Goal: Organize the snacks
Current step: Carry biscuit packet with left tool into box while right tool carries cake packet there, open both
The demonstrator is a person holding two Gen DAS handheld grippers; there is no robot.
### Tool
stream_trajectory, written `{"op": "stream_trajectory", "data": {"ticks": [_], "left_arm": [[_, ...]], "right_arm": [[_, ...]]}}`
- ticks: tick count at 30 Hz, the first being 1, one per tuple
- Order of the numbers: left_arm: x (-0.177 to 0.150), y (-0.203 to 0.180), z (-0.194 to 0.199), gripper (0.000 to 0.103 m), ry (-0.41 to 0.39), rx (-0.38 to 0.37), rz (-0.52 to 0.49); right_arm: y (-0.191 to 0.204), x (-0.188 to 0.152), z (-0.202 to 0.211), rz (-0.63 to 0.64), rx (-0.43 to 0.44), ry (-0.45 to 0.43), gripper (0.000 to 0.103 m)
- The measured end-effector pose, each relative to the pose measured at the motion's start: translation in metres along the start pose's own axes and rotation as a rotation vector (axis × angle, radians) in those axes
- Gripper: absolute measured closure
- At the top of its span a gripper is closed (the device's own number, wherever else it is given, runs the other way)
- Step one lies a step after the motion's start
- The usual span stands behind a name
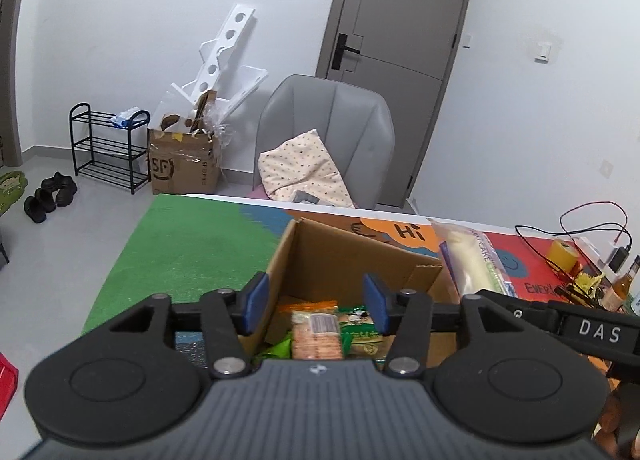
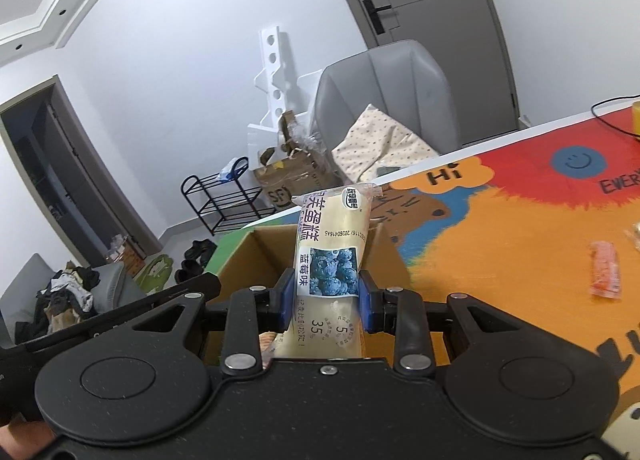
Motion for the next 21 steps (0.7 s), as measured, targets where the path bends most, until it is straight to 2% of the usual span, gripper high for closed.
{"op": "stream_trajectory", "data": {"ticks": [1,2,4,8,10,13,21], "left_arm": [[0.000,0.002,0.001,0.045,0.000,0.003,0.003],[0.000,0.003,0.001,0.043,0.000,0.006,0.005],[0.001,0.006,0.002,0.038,0.000,0.006,0.010],[0.000,0.006,0.005,0.025,-0.002,0.014,0.013],[0.000,0.002,0.007,0.022,-0.001,0.013,0.007],[-0.001,-0.007,0.006,0.015,0.004,0.001,-0.005],[-0.010,-0.038,0.006,0.009,0.028,-0.051,-0.053]], "right_arm": [[0.003,-0.001,-0.001,-0.001,0.018,0.010,0.071],[0.006,-0.001,-0.002,-0.004,0.037,0.018,0.064],[0.008,0.000,0.000,0.004,0.033,0.010,0.059],[0.002,0.000,0.009,0.006,-0.001,-0.003,0.057],[-0.005,0.000,0.015,-0.006,-0.019,-0.009,0.057],[-0.018,-0.001,0.024,-0.022,-0.054,-0.023,0.050],[-0.050,-0.006,0.046,-0.059,-0.120,-0.036,0.041]]}}
Point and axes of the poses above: each gripper's, at about its wrist camera, not at the fingertips, and z roughly against the way its jaws point, y to its left, x to its top, the point moved 6 cm from there along -z, roughly the way its jaws point, and after that the axes turned 2 degrees about -z, right-handed, at the moved point
